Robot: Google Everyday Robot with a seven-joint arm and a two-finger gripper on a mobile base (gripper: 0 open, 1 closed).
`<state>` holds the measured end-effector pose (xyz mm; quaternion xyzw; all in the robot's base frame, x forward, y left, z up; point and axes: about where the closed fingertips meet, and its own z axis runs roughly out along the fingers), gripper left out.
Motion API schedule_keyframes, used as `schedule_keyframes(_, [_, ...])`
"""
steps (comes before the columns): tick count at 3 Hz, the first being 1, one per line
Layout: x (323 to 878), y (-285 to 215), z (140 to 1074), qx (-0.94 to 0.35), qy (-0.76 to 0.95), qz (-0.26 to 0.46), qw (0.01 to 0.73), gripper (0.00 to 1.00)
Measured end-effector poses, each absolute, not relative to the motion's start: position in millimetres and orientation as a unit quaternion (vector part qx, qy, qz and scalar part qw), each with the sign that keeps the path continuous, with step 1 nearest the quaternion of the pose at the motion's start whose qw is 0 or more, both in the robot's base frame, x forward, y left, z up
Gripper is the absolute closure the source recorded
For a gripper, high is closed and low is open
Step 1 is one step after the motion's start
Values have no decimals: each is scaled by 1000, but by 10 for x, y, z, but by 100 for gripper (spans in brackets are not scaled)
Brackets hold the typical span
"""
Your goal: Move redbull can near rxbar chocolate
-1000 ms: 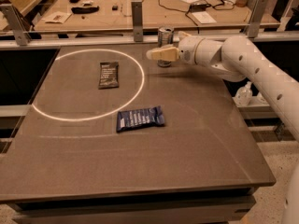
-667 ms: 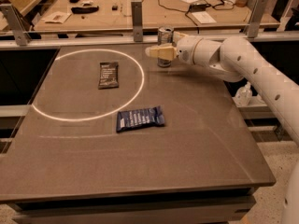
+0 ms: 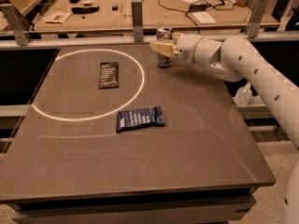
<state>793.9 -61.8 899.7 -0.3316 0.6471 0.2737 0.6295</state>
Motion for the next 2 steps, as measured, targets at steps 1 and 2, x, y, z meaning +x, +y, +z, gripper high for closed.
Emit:
schedule_keyframes(1, [7859, -521, 9106, -357, 635, 289, 621, 89])
schedule_keyframes(2, [7726, -363, 9214, -379, 623, 309, 610, 100])
